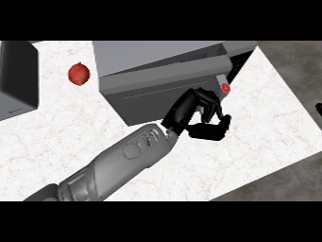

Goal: Pick up the milk, place it into the microwave and close the microwave

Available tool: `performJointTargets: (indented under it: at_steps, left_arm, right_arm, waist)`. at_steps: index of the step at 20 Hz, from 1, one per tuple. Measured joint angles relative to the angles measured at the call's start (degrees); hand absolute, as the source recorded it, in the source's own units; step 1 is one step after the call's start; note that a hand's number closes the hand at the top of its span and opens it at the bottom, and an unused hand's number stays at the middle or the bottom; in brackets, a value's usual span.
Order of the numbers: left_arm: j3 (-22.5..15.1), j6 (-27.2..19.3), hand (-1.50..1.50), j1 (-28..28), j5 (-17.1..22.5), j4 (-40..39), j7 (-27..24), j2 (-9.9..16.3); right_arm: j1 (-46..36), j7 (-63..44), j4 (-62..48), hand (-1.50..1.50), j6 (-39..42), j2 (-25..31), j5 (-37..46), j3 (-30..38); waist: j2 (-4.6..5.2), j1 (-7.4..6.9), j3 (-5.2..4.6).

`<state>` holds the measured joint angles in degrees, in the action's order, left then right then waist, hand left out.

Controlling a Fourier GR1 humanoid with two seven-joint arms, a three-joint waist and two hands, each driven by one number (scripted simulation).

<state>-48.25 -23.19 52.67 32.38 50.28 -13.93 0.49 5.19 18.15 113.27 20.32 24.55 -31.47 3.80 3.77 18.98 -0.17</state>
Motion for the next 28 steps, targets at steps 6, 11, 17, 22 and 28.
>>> performJointTargets:
  at_steps: [6,11,17,22,28]
  left_arm:
    - [1.3,-1.3,1.5,3.9,2.5,-3.3,-0.8,0.5]
    - [1.3,-3.0,1.5,4.5,4.1,-4.0,-1.6,1.3]
    - [0.7,-5.1,1.5,4.2,5.4,-3.7,-2.9,1.7]
    - [0.3,-7.0,1.5,4.0,6.6,-3.2,-3.5,2.1]
    - [0.0,-9.0,1.5,3.8,7.6,-2.8,-4.6,2.4]
  right_arm:
    - [-1.1,-1.5,0.8,-1.5,0.8,1.6,-2.1,0.8]
    - [-2.2,-2.8,0.9,-1.5,1.3,3.2,-3.4,1.6]
    - [-3.6,-4.3,1.0,-1.5,1.3,5.2,-5.0,3.4]
    - [-4.9,-5.3,0.7,-1.5,1.3,6.7,-5.8,4.5]
    - [-6.1,-6.4,0.2,-1.5,1.7,8.5,-7.0,5.9]
  waist:
    - [0.58,1.97,0.05]
    - [0.79,3.02,0.07]
    - [0.72,3.82,0.07]
    - [0.84,4.39,0.11]
    - [0.92,4.96,0.16]
